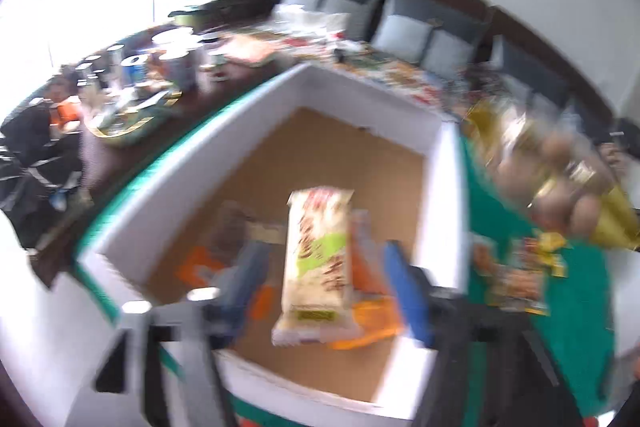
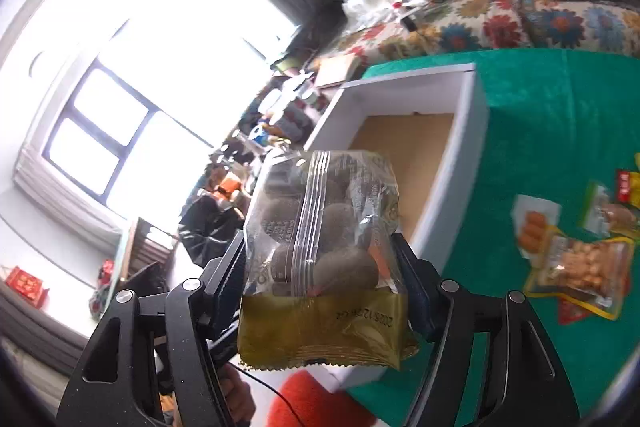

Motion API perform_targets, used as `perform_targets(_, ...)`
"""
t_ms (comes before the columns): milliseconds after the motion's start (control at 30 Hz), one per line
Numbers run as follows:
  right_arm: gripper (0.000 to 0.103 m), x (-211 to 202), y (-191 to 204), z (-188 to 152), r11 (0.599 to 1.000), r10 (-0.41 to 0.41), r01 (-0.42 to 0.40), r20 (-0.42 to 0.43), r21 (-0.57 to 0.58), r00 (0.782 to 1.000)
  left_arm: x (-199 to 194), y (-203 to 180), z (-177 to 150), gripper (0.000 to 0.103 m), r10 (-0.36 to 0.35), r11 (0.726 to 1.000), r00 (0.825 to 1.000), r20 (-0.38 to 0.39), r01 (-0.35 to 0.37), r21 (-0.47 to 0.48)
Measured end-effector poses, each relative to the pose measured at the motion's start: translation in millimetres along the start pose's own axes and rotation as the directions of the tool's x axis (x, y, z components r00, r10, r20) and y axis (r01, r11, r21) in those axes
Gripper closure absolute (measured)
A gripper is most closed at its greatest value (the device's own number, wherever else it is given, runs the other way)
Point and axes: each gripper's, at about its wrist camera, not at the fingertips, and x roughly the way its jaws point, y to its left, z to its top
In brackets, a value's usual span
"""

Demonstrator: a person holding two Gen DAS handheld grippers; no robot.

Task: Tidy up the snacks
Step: 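Carry both packs over the white box and open both tools to release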

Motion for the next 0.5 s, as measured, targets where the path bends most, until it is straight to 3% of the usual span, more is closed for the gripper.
perform_targets(67, 0.026, 17.9, 7.6, 0.8, 0.999, 0.039, -0.038, -0.024, 0.032, 0.999, 6.2, 17.6, 0.4, 0.017, 0.066, 0.998, 0.998, -0.013, -0.066, -0.016)
perform_targets(167, 0.026, 2.5, -3.0, -6.9, 0.998, 0.038, -0.039, 0.021, 0.044, 0.999, 7.1, 17.4, -7.9, 0.017, 0.073, 0.997, 0.997, 0.000, -0.073, -0.025)
perform_targets(233, 0.026, -23.1, -30.1, -12.3, 0.999, -0.051, 0.050, 0.048, 0.012, 0.998, 5.8, -1.7, -12.1, 0.017, 0.037, 0.999, 0.999, 0.029, -0.036, -0.006)
perform_targets(300, 0.026, -51.0, -70.0, -24.4, 0.979, -0.201, 0.204, 0.080, -0.030, 0.976, 5.9, -38.4, -12.7, 0.017, -0.062, 0.997, 0.997, 0.044, 0.060, 0.051)
perform_targets(367, 0.026, -67.0, -121.9, -46.7, 0.914, -0.394, 0.401, 0.103, -0.065, 0.913, 7.8, -74.9, -13.4, 0.017, -0.139, 0.984, 0.989, 0.051, 0.132, 0.117)
perform_targets(400, 0.026, -78.2, -155.8, -67.3, 0.849, -0.515, 0.523, 0.101, -0.073, 0.851, 7.8, -93.7, -14.5, 0.017, -0.162, 0.977, 0.985, 0.062, 0.151, 0.149)
perform_targets(433, 0.026, -88.8, -182.3, -76.9, 0.804, -0.584, 0.590, 0.092, -0.071, 0.806, 15.1, -115.4, -17.8, 0.016, -0.179, 0.969, 0.981, 0.072, 0.163, 0.188)
perform_targets(467, 0.026, -99.7, -212.5, -94.9, 0.738, -0.667, 0.672, 0.083, -0.066, 0.740, 20.5, -129.8, -17.9, 0.016, -0.184, 0.963, 0.981, 0.066, 0.167, 0.210)
perform_targets(500, 0.026, -110.3, -234.3, -110.1, 0.688, -0.719, 0.723, 0.076, -0.060, 0.691, 31.5, -146.9, -20.0, 0.016, -0.184, 0.957, 0.982, 0.049, 0.168, 0.235)
